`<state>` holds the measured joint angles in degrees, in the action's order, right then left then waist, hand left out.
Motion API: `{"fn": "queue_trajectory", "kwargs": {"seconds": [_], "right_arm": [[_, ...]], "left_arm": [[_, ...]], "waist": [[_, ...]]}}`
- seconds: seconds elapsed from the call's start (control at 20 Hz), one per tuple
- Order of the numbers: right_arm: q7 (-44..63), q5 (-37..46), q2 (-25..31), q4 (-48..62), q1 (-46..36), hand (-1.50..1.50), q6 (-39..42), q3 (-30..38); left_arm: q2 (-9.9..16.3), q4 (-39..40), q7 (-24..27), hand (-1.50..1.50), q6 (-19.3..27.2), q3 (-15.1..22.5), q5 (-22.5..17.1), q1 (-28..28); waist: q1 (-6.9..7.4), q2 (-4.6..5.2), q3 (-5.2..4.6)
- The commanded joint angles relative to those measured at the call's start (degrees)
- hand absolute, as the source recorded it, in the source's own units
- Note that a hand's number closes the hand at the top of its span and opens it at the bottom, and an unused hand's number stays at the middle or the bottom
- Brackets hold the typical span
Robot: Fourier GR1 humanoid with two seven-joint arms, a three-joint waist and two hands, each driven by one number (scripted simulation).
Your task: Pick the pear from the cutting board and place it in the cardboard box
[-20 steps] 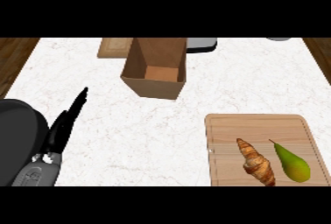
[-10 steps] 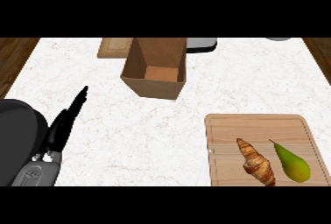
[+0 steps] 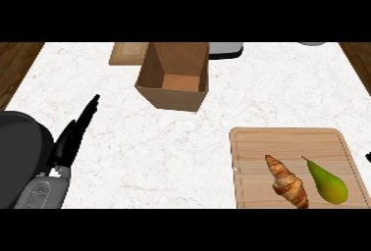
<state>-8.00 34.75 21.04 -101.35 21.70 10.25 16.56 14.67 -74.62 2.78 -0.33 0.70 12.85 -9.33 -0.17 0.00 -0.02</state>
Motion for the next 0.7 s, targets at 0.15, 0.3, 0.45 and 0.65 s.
{"fn": "queue_trajectory", "kwargs": {"seconds": [0.15,0.3,0.45,0.65], "right_arm": [[-1.8,4.2,-3.1,1.5,0.8,-1.5,0.2,-0.5],[-1.4,6.2,-3.5,6.7,-4.7,-1.5,-0.8,-0.2],[1.6,6.9,-3.2,6.9,-8.1,-1.5,1.2,-0.7],[-0.4,10.5,-5.1,12.7,-9.6,-1.5,-2.5,-2.3]], "left_arm": [[-0.2,-7.7,-1.6,0.0,-1.5,-0.7,0.3,5.6],[-1.1,-4.3,-1.9,0.0,-2.5,-0.9,1.2,2.9],[-2.3,-8.3,-3.2,0.0,-1.5,0.1,2.4,5.1],[0.5,-5.9,-3.7,0.0,-6.1,-3.7,-0.6,1.8]], "waist": [[0.1,-0.08,0.02],[0.06,-0.03,0.02],[0.22,-0.05,0.02],[0.23,-0.03,0.03]]}}
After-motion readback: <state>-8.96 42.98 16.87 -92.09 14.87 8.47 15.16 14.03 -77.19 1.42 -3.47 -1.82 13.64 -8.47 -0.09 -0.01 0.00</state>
